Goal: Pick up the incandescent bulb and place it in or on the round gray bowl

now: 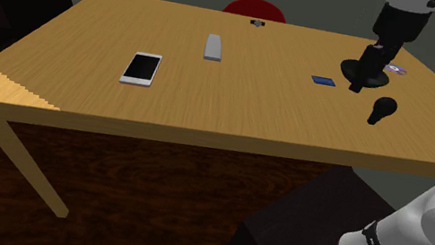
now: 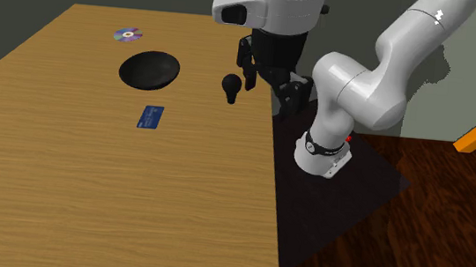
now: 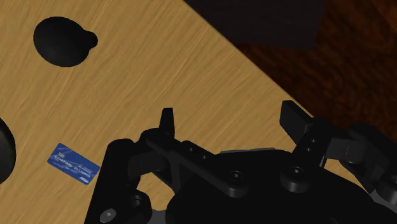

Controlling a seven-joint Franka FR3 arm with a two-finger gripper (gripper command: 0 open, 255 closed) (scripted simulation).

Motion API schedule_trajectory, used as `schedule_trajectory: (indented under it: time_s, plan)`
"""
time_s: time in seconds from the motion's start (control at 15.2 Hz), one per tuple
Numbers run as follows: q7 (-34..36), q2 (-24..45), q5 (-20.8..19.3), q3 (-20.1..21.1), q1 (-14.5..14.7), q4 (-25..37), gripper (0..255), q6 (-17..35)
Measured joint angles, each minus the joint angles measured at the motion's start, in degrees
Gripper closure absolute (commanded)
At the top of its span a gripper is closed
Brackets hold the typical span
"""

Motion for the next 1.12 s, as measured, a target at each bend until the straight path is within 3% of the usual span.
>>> schedule_trajectory:
  time_s: [0.33, 1.12]
  plan:
    - [-5.3, -1.9, -3.6, -3.5, -0.8, -3.2, 0, 1.1]
    - [-26.2, -1.4, -19.8, -19.1, -5.7, -9.2, 0, 9.6]
